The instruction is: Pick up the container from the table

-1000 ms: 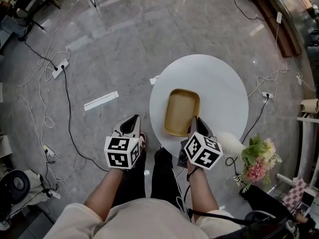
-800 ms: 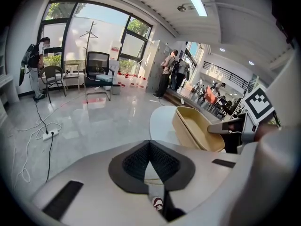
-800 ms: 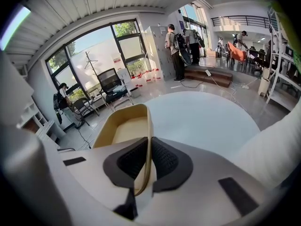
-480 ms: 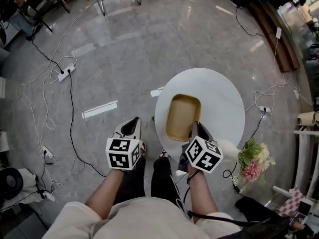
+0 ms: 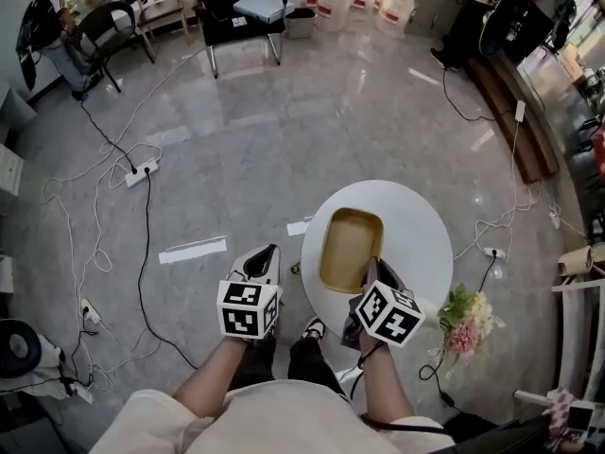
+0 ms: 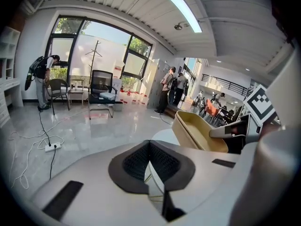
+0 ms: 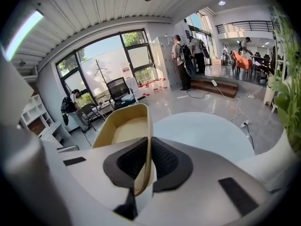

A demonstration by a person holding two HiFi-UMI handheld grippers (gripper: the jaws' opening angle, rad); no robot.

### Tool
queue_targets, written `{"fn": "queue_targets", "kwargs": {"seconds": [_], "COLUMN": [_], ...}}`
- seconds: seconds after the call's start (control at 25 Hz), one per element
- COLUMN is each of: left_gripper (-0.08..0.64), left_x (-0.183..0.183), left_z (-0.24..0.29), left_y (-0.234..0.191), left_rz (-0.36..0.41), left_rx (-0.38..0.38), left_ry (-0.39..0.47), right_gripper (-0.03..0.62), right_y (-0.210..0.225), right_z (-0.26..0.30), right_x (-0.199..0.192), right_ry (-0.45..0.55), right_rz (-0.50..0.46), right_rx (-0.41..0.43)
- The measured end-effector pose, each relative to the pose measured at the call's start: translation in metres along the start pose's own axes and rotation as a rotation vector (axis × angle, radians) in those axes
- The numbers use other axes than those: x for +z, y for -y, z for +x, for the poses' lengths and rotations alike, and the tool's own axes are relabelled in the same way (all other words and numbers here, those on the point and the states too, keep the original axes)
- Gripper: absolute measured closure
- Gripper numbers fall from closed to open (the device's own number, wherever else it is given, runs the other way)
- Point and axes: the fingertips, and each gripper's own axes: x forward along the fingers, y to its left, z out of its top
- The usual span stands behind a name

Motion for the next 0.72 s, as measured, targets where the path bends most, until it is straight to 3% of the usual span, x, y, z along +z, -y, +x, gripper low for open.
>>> {"fn": "queue_targets", "kwargs": {"seconds": [0.4, 0.72], "left_gripper": [0.543, 0.543], "left_x": [0.065, 0.094], "left_z": [-0.009, -0.023], "left_y": [0.003, 0.004], "left_rz": [0.058, 0.104], "left_rx": [0.009, 0.025], "left_ry": [0.144, 0.215], "right_gripper": [0.546, 0.546], "right_y": [-0.017, -0.034], "right_z": [-0.018, -0.022], "right_x": [0.049, 0.066], "right_ry": [0.085, 0.120], "right_rz": [-0.024, -0.021], "right_rx": [0.033, 0.073]}}
